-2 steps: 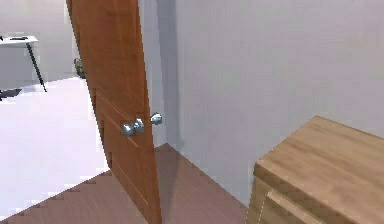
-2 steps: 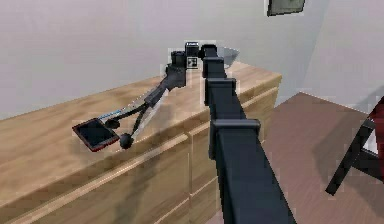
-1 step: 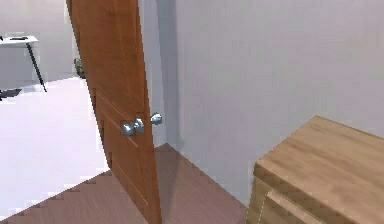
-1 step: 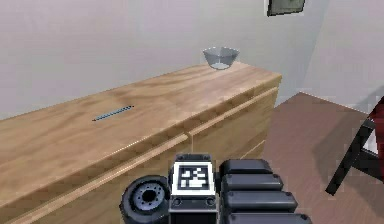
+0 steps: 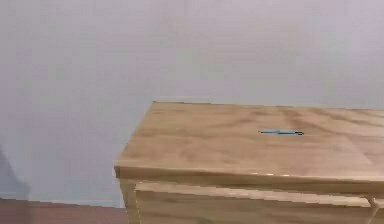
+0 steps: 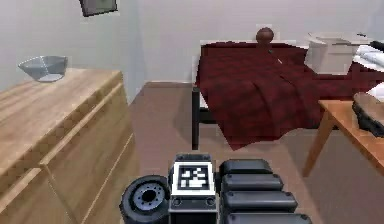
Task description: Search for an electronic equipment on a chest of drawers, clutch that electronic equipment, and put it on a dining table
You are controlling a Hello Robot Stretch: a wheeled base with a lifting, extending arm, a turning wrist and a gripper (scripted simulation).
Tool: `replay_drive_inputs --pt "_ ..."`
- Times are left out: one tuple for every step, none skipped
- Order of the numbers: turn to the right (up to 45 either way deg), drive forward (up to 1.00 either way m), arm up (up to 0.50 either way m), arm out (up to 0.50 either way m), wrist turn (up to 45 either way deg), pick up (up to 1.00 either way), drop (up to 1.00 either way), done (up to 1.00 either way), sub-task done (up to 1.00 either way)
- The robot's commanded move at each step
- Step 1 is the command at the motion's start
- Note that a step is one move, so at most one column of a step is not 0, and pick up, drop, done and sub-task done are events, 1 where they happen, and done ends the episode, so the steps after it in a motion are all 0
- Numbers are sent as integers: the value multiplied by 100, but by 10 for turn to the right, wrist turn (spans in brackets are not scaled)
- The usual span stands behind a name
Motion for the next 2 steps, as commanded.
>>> replay_drive_inputs --pt "450 0 0 0 0 0 0 0 0" --pt "450 0 0 0 0 0 0 0 0"
